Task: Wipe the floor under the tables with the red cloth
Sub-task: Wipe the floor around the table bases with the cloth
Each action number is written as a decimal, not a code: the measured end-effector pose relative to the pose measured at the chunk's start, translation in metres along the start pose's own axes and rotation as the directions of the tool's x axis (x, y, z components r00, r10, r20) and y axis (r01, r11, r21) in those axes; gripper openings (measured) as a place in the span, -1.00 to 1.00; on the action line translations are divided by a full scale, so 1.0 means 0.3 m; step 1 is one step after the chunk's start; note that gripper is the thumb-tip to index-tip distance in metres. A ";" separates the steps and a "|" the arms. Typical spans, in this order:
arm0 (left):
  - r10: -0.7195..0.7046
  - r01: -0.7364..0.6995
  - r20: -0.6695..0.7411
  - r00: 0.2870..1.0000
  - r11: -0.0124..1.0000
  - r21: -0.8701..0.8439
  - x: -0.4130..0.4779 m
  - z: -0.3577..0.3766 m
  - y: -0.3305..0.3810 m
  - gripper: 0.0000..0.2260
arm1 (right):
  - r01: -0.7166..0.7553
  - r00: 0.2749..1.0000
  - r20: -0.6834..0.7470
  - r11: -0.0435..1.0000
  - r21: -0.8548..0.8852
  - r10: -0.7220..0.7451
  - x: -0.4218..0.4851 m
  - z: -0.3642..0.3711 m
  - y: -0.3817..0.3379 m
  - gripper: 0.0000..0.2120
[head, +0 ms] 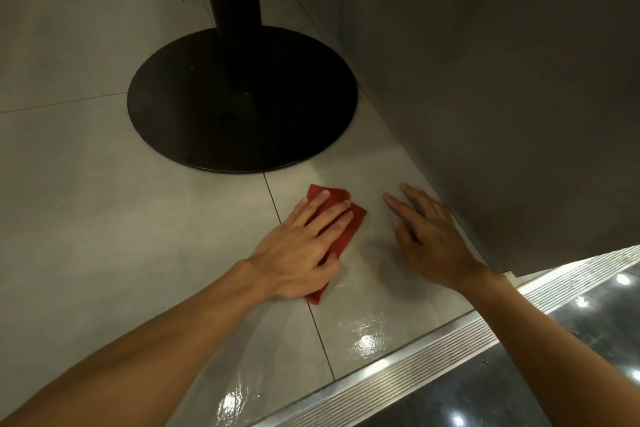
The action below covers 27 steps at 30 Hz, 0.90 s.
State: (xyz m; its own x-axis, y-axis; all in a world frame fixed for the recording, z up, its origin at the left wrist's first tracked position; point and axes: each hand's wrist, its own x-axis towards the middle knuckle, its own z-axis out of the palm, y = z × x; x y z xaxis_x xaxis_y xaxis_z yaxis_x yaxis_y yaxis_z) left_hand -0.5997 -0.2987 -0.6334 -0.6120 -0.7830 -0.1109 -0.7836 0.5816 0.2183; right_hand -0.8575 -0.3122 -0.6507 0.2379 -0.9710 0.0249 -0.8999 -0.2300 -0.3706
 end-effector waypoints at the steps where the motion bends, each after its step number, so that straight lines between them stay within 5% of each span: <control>1: 0.031 -0.031 0.004 1.000 1.000 0.000 -0.018 0.001 -0.005 -0.38 | 0.002 1.000 -0.006 1.000 -0.001 -0.002 0.001 0.000 0.001 -0.51; 6: 0.102 -0.102 0.043 0.994 0.995 -0.004 -0.121 -0.002 -0.072 -0.37 | -0.002 1.000 -0.013 1.000 -0.001 0.002 -0.002 0.002 0.000 -0.48; 14: -0.059 0.059 -0.007 0.998 0.998 -0.002 -0.056 -0.015 -0.066 -0.35 | -0.004 1.000 -0.023 1.000 0.005 0.004 -0.005 0.001 -0.007 -0.50; 23: 0.123 -0.124 0.059 0.991 0.992 0.014 -0.128 -0.001 -0.063 -0.36 | -0.010 1.000 -0.003 1.000 0.028 0.010 -0.014 -0.018 -0.021 -0.53; 27: -0.046 0.047 0.036 0.998 0.999 -0.014 -0.144 -0.012 -0.122 -0.34 | -0.027 1.000 -0.012 0.998 0.051 0.028 -0.011 -0.023 -0.032 -0.54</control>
State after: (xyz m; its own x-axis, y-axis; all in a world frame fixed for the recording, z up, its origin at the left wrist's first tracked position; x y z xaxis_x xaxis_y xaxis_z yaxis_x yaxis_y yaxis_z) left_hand -0.5441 -0.2871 -0.6331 -0.5786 -0.8006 -0.1555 -0.8098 0.5413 0.2262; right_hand -0.8522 -0.3073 -0.6407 0.2083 -0.9777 0.0261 -0.8861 -0.1999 -0.4181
